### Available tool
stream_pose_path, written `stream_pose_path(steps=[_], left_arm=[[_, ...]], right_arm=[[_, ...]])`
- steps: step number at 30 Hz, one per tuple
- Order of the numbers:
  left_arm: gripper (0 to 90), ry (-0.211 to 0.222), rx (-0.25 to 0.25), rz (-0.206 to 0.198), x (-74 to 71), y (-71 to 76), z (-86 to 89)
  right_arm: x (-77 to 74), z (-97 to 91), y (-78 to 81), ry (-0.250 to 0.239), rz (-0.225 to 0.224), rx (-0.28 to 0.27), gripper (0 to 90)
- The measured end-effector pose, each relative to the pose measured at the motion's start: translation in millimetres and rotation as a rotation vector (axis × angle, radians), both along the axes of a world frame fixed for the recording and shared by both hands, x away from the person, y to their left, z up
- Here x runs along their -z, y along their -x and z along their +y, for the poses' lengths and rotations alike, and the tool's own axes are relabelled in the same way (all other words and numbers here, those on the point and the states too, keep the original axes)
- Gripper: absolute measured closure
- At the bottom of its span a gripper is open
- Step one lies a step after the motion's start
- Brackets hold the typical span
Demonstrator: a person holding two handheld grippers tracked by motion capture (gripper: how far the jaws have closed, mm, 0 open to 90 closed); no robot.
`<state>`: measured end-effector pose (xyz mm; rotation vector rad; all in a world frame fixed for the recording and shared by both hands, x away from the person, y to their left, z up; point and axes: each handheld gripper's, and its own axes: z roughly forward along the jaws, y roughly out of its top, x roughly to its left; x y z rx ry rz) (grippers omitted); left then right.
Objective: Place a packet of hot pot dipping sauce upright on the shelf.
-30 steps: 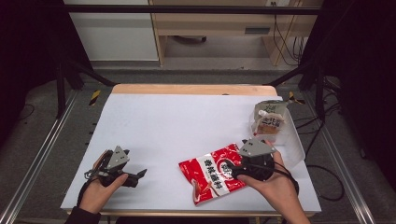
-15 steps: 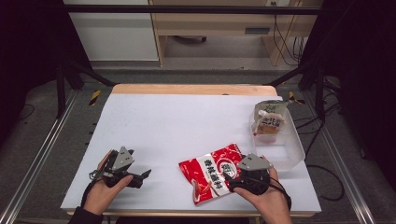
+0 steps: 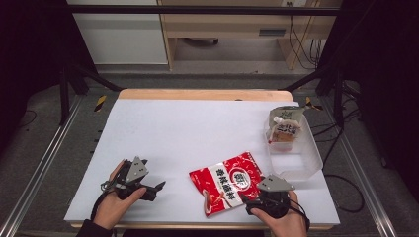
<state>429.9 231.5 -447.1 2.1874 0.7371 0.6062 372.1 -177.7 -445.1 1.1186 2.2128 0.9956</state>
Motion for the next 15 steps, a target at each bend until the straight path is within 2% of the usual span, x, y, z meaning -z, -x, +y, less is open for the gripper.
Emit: stream_pose_path(steps=[5,9,15], left_arm=[[4.4,0.003,0.007,0.001,0.1,0.3,-0.9],[4.4,0.003,0.011,0.002,0.2,0.3,-1.3],[4.4,0.002,0.013,0.003,0.9,0.6,-2.2]], right_arm=[[7.4,-7.4,-2.2,0.036,0.045,0.042,16.3],[13.0,-15.6,-5.4,0.019,0.090,0.074,15.1],[16.3,-21.7,-9.4,0.024,0.115,0.097,14.1]])
